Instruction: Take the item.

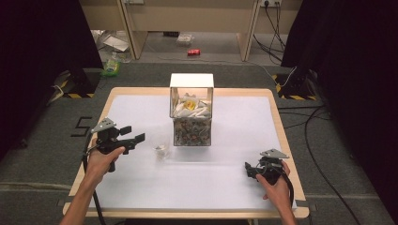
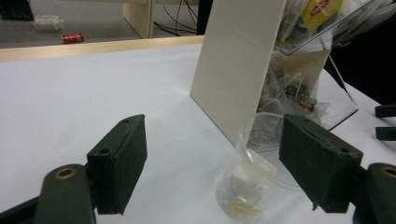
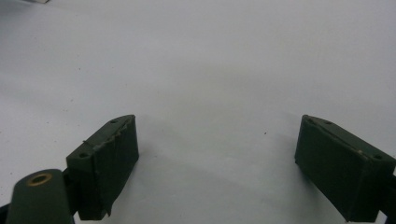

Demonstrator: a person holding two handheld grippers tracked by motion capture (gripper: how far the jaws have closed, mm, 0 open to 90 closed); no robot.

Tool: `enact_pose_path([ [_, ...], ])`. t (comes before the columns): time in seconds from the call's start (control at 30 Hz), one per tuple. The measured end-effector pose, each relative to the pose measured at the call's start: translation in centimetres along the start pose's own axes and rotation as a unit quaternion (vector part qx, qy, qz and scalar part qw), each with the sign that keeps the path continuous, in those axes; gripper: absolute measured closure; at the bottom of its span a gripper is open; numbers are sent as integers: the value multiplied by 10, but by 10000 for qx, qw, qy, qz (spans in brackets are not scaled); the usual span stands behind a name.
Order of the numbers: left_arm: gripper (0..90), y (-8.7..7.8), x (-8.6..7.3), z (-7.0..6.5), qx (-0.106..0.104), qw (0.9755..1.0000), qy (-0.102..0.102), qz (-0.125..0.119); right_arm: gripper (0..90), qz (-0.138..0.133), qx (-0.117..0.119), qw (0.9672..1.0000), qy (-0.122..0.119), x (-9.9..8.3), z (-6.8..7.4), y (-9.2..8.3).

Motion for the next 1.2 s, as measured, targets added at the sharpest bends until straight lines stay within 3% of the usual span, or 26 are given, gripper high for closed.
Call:
enact_pose_path([
  [0.27,155,-2,-9,15,303,9995,39,128,140,-2,3,10000,-7,0,0,0],
  [0.8,151,-21,-39,32,463,9983,6,343,139,-2,0,10000,-11,0,0,0],
  [1.2,151,-28,-57,32,466,9980,13,430,140,-3,0,10000,-12,0,0,0],
])
Point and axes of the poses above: each handheld gripper's, and its own axes: y roughly forward along the jaws, x roughly out of its top, z roughly to its left, the point moved 7 cm from there along y, roughly forward along the jaws, and after that the axes turned 15 degrees about -z, right-handed, at the moved point
